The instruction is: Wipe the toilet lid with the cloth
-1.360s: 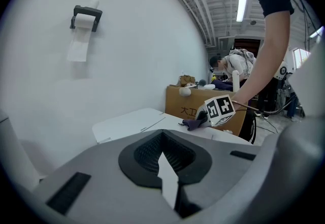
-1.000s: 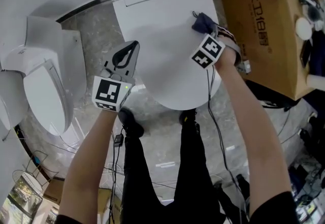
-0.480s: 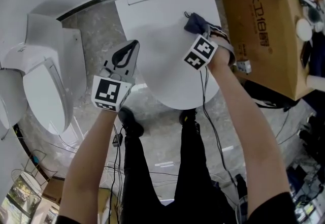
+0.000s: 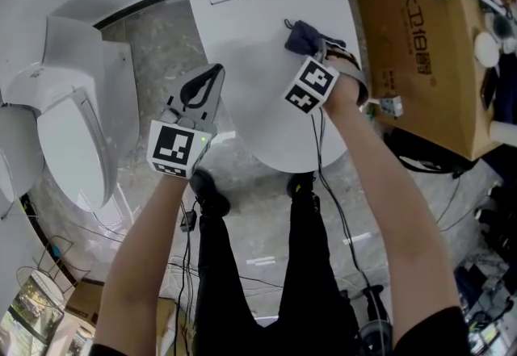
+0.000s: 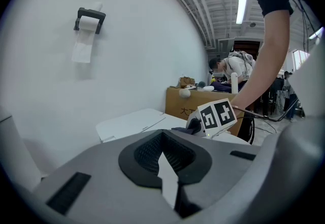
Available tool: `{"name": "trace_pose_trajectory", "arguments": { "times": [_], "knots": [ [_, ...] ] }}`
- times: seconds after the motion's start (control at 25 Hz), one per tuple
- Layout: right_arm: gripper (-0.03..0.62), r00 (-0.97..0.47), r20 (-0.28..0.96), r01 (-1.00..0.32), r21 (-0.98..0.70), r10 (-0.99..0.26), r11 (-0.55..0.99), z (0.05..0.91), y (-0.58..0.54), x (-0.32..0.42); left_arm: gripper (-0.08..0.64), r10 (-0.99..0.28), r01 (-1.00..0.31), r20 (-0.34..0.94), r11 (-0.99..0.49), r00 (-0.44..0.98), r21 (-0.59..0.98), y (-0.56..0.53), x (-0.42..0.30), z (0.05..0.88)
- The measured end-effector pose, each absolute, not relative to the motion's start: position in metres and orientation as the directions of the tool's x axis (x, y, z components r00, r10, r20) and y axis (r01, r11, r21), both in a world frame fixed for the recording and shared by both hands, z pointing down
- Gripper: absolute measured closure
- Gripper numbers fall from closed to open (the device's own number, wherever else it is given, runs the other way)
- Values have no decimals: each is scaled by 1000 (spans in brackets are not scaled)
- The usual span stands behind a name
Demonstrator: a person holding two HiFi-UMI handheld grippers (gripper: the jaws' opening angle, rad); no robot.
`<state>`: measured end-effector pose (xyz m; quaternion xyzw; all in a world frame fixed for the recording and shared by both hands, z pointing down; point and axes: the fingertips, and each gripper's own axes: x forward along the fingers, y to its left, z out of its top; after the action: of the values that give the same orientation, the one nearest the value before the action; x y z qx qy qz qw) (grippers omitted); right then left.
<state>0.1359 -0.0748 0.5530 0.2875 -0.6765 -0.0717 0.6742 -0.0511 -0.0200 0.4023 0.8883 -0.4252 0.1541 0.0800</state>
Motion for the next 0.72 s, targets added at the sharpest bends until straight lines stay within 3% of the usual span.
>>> {"name": "trace_pose_trajectory", "arguments": {
  "times": [0.72],
  "knots": [
    [525, 27, 878, -241, 470, -479, 849, 552, -65, 75, 543, -748, -799, 340, -601, 569, 15, -8, -81, 399]
  ]
}}
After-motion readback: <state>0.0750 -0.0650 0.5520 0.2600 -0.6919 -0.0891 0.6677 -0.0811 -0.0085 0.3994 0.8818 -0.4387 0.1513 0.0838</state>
